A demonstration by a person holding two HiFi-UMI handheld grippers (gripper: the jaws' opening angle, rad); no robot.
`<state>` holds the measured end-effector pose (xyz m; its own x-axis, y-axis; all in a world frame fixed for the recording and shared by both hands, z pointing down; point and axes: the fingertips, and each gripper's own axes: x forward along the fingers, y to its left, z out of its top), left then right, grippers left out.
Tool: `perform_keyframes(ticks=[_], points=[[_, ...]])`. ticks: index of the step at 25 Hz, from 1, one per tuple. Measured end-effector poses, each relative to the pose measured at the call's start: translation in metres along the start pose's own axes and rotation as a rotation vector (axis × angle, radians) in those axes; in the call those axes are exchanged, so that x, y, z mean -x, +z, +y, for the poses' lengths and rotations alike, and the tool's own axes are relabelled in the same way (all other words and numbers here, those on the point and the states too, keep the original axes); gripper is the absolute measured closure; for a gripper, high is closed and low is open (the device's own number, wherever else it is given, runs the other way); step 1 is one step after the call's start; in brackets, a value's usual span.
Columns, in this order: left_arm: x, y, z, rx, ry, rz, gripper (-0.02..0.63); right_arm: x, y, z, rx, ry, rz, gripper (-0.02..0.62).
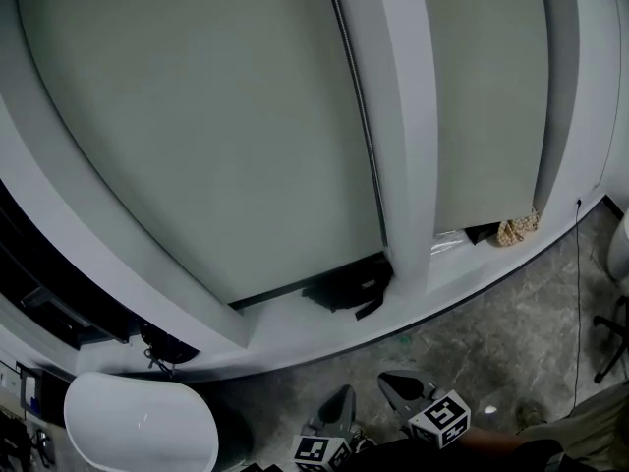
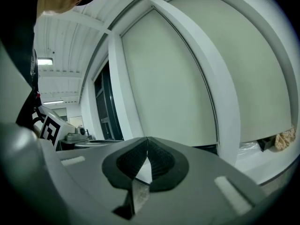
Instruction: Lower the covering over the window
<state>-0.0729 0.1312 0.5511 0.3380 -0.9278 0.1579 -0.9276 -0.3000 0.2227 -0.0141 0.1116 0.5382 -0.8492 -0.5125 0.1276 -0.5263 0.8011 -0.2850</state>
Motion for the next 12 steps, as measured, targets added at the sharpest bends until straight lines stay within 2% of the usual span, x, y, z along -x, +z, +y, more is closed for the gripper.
perform_keyframes(ticks=[4, 8, 12], points=[[0.028, -0.014, -0.020, -0.015, 0.075, 0.014, 0.600, 0.019, -0.019, 0.010, -0.048, 0.057, 0.026, 0.588], [0.060, -0.024, -0.023, 0.026, 0.180, 0.030, 0.600, 0.026, -0.034, 0.024, -0.095, 0.114, 0.062, 0.588], [0.094, -0.029, -0.018, 0.055, 0.273, 0.023, 0.600, 0.029, -0.045, 0.056, -0.089, 0.190, 0.099, 0.588]])
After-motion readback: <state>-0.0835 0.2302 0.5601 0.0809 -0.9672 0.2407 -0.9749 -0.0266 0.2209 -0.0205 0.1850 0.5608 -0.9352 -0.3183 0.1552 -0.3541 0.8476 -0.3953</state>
